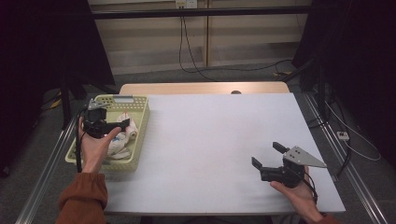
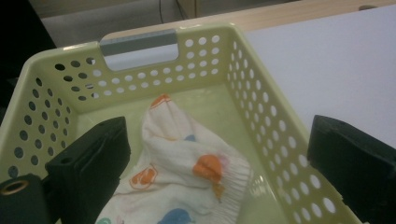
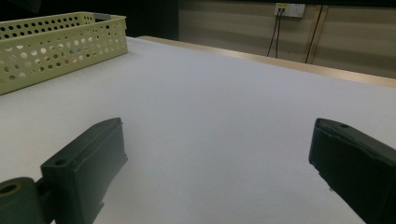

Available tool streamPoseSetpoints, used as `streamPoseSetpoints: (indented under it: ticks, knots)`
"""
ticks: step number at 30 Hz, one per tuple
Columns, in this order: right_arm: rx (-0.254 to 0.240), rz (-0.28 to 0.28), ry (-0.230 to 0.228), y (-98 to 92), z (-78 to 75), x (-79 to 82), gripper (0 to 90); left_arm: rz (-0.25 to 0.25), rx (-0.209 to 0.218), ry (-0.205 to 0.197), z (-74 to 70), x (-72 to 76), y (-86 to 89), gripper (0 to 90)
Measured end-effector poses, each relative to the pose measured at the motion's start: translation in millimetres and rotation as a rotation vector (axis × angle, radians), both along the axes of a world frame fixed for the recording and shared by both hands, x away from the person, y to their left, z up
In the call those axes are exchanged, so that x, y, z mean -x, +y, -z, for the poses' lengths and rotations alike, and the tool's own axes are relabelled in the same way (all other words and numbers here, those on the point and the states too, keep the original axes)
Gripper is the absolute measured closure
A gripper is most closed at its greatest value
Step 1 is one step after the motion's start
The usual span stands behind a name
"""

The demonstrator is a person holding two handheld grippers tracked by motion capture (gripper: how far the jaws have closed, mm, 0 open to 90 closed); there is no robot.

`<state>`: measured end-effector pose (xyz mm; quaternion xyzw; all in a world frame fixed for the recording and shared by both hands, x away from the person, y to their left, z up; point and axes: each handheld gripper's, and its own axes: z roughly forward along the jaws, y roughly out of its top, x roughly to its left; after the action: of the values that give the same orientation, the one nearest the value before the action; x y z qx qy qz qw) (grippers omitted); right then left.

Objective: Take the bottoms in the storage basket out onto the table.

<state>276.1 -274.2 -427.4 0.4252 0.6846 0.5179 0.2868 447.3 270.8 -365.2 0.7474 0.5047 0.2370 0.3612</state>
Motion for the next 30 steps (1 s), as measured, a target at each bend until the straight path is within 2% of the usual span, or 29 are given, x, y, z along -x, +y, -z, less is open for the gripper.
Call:
streamPoseSetpoints:
  ticks: [3,11,19,21,24,27,30]
  knots:
    - [-0.001,-0.001,-0.002,0.5,-0.1,0.6,3.6,-0.006,-0.011,0.02,4.5,-6.4,1.3,5.9]
    - [0.0,-0.002,0.002,0.0,0.4,-0.1,3.6,-0.016,-0.076,0.053,14.8,-20.8,-3.5,6.6]
    - [0.003,-0.008,0.005,0.5,0.8,-0.6,3.5,-0.037,-0.089,0.117,29.1,-35.2,-2.9,7.1]
    - [0.001,-0.006,0.005,0.0,0.9,-0.6,3.5,-0.048,-0.105,0.128,33.1,-37.6,-2.6,7.7]
    - [0.001,-0.009,0.005,-0.1,0.9,0.0,3.4,-0.082,-0.087,0.141,38.6,-41.5,-2.8,7.5]
    - [-0.006,-0.004,0.011,0.2,1.1,-0.2,3.4,-0.055,-0.111,0.175,43.6,-43.9,-6.9,8.1]
    - [-0.003,-0.004,0.009,-0.9,1.1,0.5,3.4,-0.059,-0.129,0.215,45.4,-44.5,-5.6,8.1]
